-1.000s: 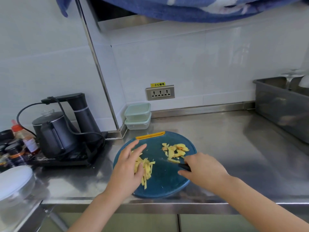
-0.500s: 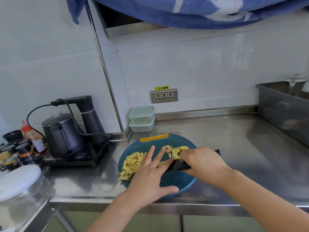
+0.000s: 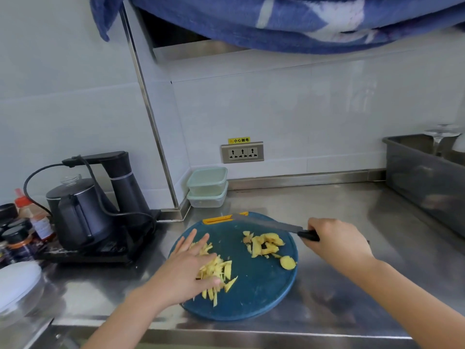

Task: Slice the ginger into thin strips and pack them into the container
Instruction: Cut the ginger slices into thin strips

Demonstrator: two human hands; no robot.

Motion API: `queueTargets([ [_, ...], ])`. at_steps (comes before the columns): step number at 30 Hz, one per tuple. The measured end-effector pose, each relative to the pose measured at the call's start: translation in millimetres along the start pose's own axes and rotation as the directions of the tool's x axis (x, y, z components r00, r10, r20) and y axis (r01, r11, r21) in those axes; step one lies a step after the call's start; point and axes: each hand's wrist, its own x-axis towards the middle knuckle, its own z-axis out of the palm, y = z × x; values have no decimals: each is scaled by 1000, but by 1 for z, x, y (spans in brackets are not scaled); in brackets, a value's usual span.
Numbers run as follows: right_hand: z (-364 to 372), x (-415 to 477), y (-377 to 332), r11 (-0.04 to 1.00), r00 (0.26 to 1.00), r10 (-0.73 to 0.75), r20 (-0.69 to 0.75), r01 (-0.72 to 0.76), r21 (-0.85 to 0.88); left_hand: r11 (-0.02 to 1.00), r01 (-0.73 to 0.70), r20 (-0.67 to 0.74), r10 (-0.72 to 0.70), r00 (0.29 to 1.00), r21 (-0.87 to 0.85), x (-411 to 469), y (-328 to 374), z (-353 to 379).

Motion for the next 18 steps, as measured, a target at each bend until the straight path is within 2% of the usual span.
queueTargets([
  [4,26,8,11,994,993,108,-44,-106,39,992,-26,-140,8,990,-125,14,-3,1],
  [7,48,14,10,988,989,150,-15,-150,-23,990,-3,-223,-29,974,-144,32,1,0],
  [10,64,23,7,979,985,173,19,-170,-109,979,0,-221,-47,974,-206,49,13,0],
  [16,80,32,6,988,989,146,5,-145,-58,952,-51,-228,-20,973,-301,84,42,4],
  [18,82,28,3,981,991,131,16,-127,-144,952,-50,-210,-15,978,-301,98,47,4],
])
